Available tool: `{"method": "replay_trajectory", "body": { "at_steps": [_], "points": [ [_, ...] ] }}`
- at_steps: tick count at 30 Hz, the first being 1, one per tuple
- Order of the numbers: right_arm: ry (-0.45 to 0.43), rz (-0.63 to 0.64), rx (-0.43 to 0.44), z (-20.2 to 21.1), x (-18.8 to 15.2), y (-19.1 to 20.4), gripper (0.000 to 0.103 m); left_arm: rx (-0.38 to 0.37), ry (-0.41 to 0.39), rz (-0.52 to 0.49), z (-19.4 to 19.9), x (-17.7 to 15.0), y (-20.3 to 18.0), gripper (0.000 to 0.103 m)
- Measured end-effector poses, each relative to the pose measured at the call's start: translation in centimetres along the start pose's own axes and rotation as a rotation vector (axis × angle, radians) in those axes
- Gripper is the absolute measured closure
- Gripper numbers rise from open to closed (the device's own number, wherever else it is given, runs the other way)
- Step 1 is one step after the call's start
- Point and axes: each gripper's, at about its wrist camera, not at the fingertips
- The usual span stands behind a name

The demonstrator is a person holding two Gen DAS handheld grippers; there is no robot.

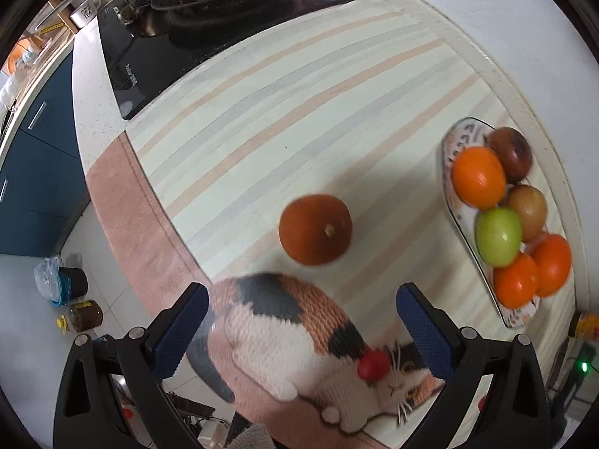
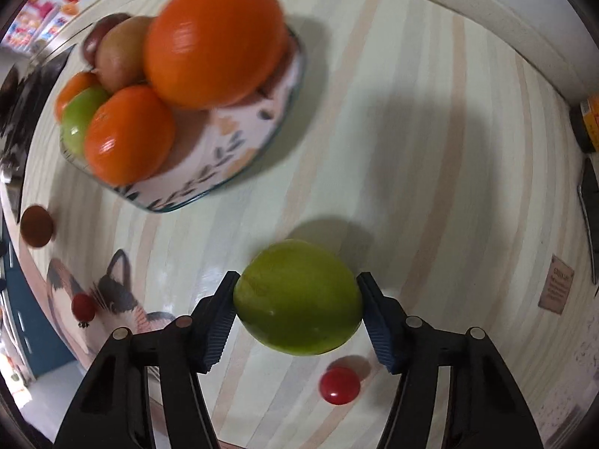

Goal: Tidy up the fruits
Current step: 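Grasp the brown fruit with the left tool while the right tool grasps the green apple, then carry both fruits onto the floral plate and open both tools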

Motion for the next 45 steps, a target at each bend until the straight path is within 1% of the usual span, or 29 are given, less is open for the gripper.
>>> {"method": "replay_trajectory", "body": {
  "at_steps": [1,4,6,7,8,9,10,11,13,16,18,21,22,24,27,29,33,39,40,43,45],
  "points": [
    [0.013,0.007,0.031,-0.2,-0.2,0.4,0.038,0.009,0.009,-0.003,-0.6,0.5,0.0,0.000],
    [0.039,0.047,0.067,-0.6,-0.6,2.2,0.038,0.039,0.031,-0.003,-2.7,2.0,0.0,0.000],
    [0.047,0.068,0.073,-0.8,-0.8,3.2,0.038,0.036,0.062,0.010,-4.2,2.9,0.3,0.000],
    [0.050,0.078,0.078,-1.0,-0.9,3.6,0.038,0.030,0.069,0.015,-4.9,3.2,0.4,0.002],
    [0.046,0.091,0.069,-1.1,-0.9,4.2,0.038,0.017,0.071,0.014,-5.4,3.5,0.4,0.015],
    [0.042,0.104,0.064,-1.2,-0.9,4.6,0.038,0.010,0.071,0.012,-5.7,3.7,0.4,0.024],
    [0.042,0.108,0.062,-1.2,-0.9,4.9,0.038,-0.021,0.072,0.011,-5.9,3.7,0.4,0.044],
    [0.043,0.110,0.062,-1.1,-0.9,5.0,0.038,-0.039,0.074,0.012,-6.0,3.7,0.3,0.052],
    [0.045,0.116,0.065,-1.2,-0.8,5.3,0.038,-0.020,0.066,-0.011,-5.9,3.5,-0.1,0.053],
    [0.055,0.116,0.085,-1.2,-1.2,5.9,0.038,-0.035,0.077,-0.030,-5.5,2.2,-0.3,0.053],
    [0.060,0.122,0.109,-0.9,-1.4,6.1,0.038,-0.051,0.084,-0.062,-4.8,0.6,-0.7,0.053],
    [0.082,0.142,0.152,-0.6,-2.5,6.4,0.038,-0.073,0.105,-0.135,-3.8,-3.1,-1.9,0.053],
    [0.093,0.146,0.164,-0.7,-2.8,6.5,0.038,-0.070,0.117,-0.164,-3.7,-4.3,-2.2,0.053],
    [0.101,0.161,0.172,-0.8,-3.2,6.7,0.038,-0.061,0.129,-0.189,-3.8,-6.3,-2.5,0.053],
    [0.117,0.141,0.199,-1.7,-3.6,6.7,0.037,-0.046,0.140,-0.190,-4.5,-7.8,-2.3,0.053],
    [0.114,0.119,0.227,-1.8,-3.8,6.6,0.037,-0.050,0.136,-0.180,-4.6,-8.3,-2.1,0.053],
    [0.083,0.121,0.217,-0.7,-3.7,6.5,0.036,-0.042,0.126,-0.184,-4.6,-8.9,-1.9,0.053],
    [0.119,0.142,0.218,-1.2,-4.6,6.3,0.036,-0.044,0.124,-0.173,-4.5,-9.2,-1.9,0.053],
    [0.121,0.151,0.214,-1.3,-4.8,6.5,0.037,-0.045,0.125,-0.172,-4.6,-8.3,-2.1,0.053],
    [0.106,0.196,0.180,-1.2,-5.6,7.5,0.037,-0.042,0.128,-0.176,-4.7,-8.0,-2.0,0.053],
    [0.110,0.190,0.193,-1.3,-5.8,7.6,0.037,-0.042,0.127,-0.178,-4.6,-8.0,-2.0,0.053]
  ]
}}
Point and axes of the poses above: each gripper's, at about its wrist camera, not at the fingertips, and z roughly against the way its jaws point, y to its left, x to its top, and after that the axes turned 1 degree about -y, right-handed
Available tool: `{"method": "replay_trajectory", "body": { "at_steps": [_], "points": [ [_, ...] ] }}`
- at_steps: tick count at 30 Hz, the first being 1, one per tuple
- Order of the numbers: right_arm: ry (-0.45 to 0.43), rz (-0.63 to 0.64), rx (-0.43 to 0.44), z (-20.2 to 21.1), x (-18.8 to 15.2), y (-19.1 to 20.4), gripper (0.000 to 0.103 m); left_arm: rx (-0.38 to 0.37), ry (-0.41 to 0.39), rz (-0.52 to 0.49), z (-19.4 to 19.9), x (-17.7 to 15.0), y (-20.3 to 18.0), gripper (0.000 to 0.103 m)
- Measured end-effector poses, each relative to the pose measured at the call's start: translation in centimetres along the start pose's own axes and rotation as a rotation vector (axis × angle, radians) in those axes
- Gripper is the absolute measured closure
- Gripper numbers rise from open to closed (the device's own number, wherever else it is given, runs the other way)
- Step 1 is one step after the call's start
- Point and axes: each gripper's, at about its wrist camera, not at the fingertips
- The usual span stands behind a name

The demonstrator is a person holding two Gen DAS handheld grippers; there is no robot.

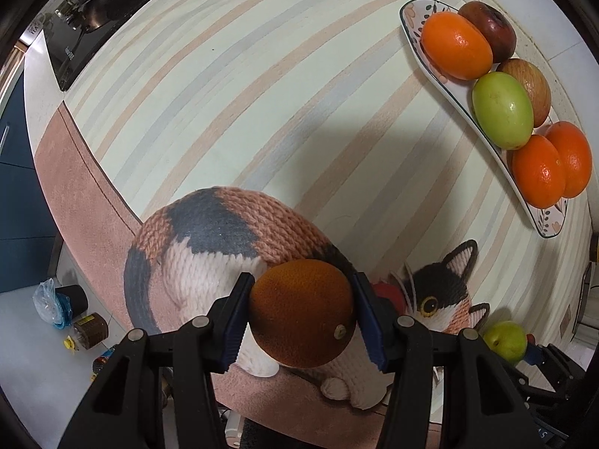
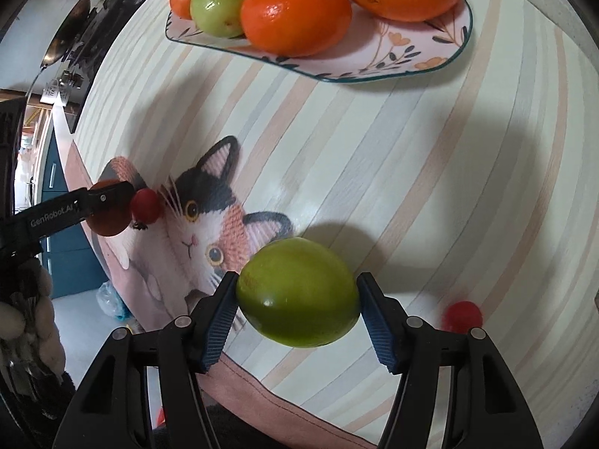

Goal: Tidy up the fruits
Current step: 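Carry both fruits onto the floral plate and open both tools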

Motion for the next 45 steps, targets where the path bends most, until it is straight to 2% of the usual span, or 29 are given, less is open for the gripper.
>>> {"method": "replay_trajectory", "body": {
  "at_steps": [6,12,17,21,26,33,39,45],
  "points": [
    [-0.027,-0.026,0.042,1.3,-0.1,-0.7,0.037,-0.023,-0.033,-0.002,2.3,0.9,-0.4,0.053],
    [-0.121,-0.064,0.084,5.0,0.9,-1.6,0.037,-0.074,-0.091,-0.023,6.0,2.6,-1.9,0.053],
    [-0.252,-0.151,0.075,8.4,3.8,-4.3,0.037,-0.108,-0.124,-0.054,8.5,5.5,-4.1,0.053],
    [-0.297,-0.188,0.043,9.1,6.4,-6.0,0.037,-0.114,-0.133,-0.074,9.4,9.6,-5.7,0.053],
    [-0.324,-0.212,0.008,8.5,8.3,-6.8,0.037,-0.100,-0.125,-0.082,8.8,14.7,-7.7,0.053],
    [-0.335,-0.229,0.019,7.0,8.2,-6.4,0.037,-0.120,-0.031,-0.066,4.9,21.0,-9.1,0.053],
    [-0.345,-0.240,0.034,6.4,7.8,-6.4,0.037,-0.130,0.009,-0.057,2.6,23.8,-9.5,0.052],
    [-0.344,-0.234,0.038,6.1,7.8,-6.1,0.037,-0.151,0.042,-0.060,1.5,24.7,-9.7,0.052]
  ]
}}
Point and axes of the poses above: each gripper's, at about its wrist camera, not at the fingertips, and z roughly against the way its jaws point, y to its left, x to its top, and after that the axes turned 1 degree about -y, right-handed
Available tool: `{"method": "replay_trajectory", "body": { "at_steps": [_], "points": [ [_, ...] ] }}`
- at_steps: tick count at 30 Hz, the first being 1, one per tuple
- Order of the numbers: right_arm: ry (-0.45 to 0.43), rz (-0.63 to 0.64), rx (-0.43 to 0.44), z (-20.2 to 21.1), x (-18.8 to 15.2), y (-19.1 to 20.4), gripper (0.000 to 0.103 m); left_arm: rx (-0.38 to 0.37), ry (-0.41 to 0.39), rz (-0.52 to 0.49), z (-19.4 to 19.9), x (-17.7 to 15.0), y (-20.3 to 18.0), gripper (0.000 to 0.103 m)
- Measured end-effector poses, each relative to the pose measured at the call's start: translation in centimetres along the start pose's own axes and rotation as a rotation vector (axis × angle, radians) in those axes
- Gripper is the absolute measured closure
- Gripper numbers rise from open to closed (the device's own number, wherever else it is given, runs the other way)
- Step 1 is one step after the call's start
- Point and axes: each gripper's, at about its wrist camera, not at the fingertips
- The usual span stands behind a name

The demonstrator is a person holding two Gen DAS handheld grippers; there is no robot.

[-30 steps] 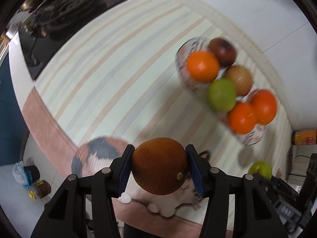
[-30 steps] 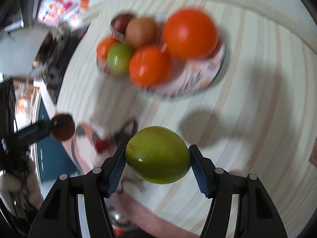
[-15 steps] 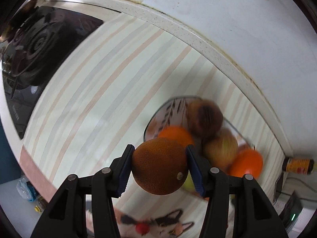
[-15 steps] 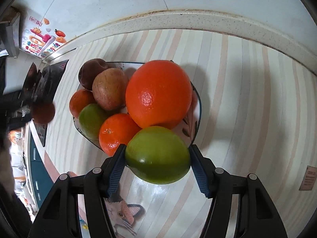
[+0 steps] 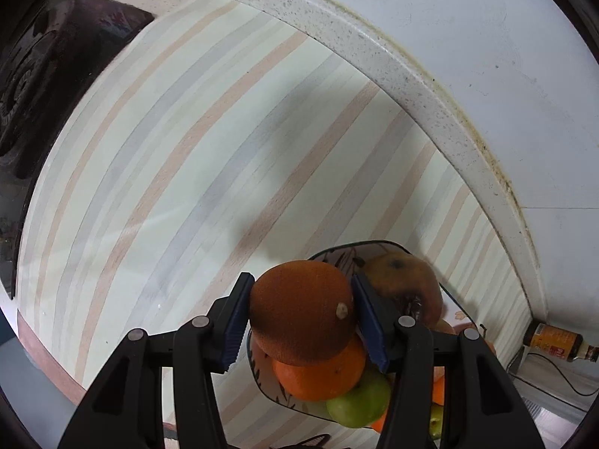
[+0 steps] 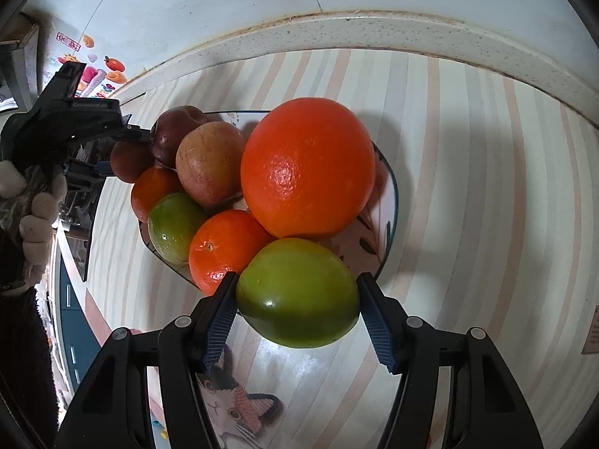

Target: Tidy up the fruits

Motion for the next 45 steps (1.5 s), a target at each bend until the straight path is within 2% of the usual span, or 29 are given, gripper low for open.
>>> {"method": "replay_trajectory", "body": {
  "at_steps": [8,19,29,30,33,35,36,41,45],
  "points": [
    [0.011,-0.020,0.018,0.0,0.2,-0.1,0.036,0.032,0.025,-0.041,-0.1,0.1,-0.9,0.051],
    [0.017,-0.052,0.026,0.2,0.7,-0.4,0.034,0.015,0.053,-0.069,0.3,-0.3,-1.2,0.048],
    [0.020,-0.042,0.025,0.6,0.4,0.0,0.033,0.008,0.030,-0.102,1.7,-1.3,-2.0,0.047],
    [0.025,-0.038,0.025,0.6,0.4,0.1,0.030,0.008,0.021,-0.107,2.0,-1.5,-2.0,0.047],
    [0.010,-0.001,-0.005,1.6,0.6,1.0,0.004,0.016,-0.015,-0.129,3.6,-2.9,-2.3,0.043],
    [-0.016,0.046,-0.062,2.8,0.7,2.0,0.004,0.036,-0.058,-0.152,5.0,-4.4,-2.6,0.018],
    [-0.030,0.065,-0.078,3.6,0.8,2.5,0.004,0.051,-0.077,-0.164,5.7,-5.2,-2.7,0.014],
    [-0.100,0.145,-0.146,7.7,0.5,4.2,0.003,0.113,-0.200,-0.204,9.5,-10.9,-2.6,0.008],
    [-0.137,0.181,-0.181,10.9,-0.5,5.0,0.003,0.134,-0.280,-0.189,12.0,-15.5,-1.9,0.008]
  ]
}}
Point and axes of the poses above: each gripper's, at about its wrist camera, not at the fingertips, and z roughly against the way its jaws point, y to its left, x to its top, and after that the axes turned 1 degree about -y, right-handed
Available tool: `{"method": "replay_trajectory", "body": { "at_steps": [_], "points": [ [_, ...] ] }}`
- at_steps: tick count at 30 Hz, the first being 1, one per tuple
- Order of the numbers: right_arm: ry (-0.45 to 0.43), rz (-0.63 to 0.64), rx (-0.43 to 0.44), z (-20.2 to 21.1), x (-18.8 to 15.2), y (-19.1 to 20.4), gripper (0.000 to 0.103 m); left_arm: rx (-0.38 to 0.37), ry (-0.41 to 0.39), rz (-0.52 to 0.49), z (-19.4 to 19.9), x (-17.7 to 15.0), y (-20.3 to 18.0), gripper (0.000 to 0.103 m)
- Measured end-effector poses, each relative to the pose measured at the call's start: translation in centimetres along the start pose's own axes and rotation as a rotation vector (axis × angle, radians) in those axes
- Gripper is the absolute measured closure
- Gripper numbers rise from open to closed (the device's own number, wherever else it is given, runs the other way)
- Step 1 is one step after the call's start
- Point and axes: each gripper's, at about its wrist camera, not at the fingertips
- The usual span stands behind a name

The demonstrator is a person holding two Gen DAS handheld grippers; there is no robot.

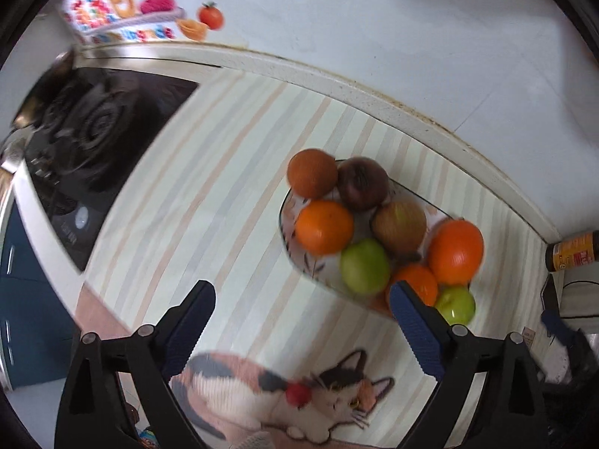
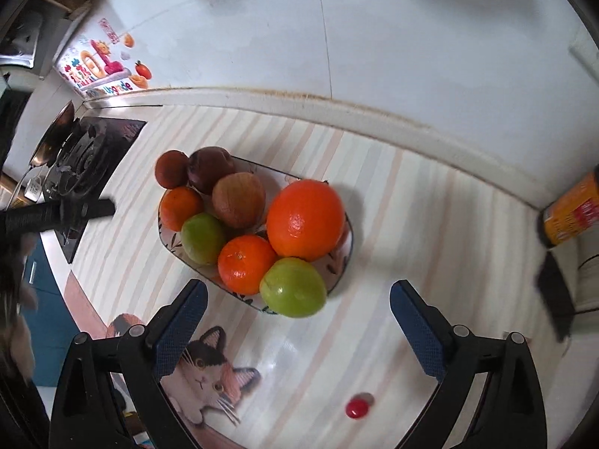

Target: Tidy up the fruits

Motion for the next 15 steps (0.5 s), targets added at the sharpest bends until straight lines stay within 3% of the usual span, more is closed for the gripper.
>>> {"method": "replay_trajectory", "body": {
  "at_steps": [9,15],
  "points": [
    [-0.081,0.050,-0.009,7.7,-2.7,0.3,0.003,0.046,-0.179,-0.001,8.4,-7.5,-1.0,0.008],
    [-0.129,0.068,-0.004,12.0,-4.9,0.5,0.003,0.062,-0.252,-0.004,12.4,-11.3,-1.8,0.008]
  ]
}}
Point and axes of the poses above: each gripper's, at about its wrist camera, not at the fingertips, and z roughly against the way its jaws point, y to its left, x to its top, and after that the axes turned 1 degree about -y, right-handed
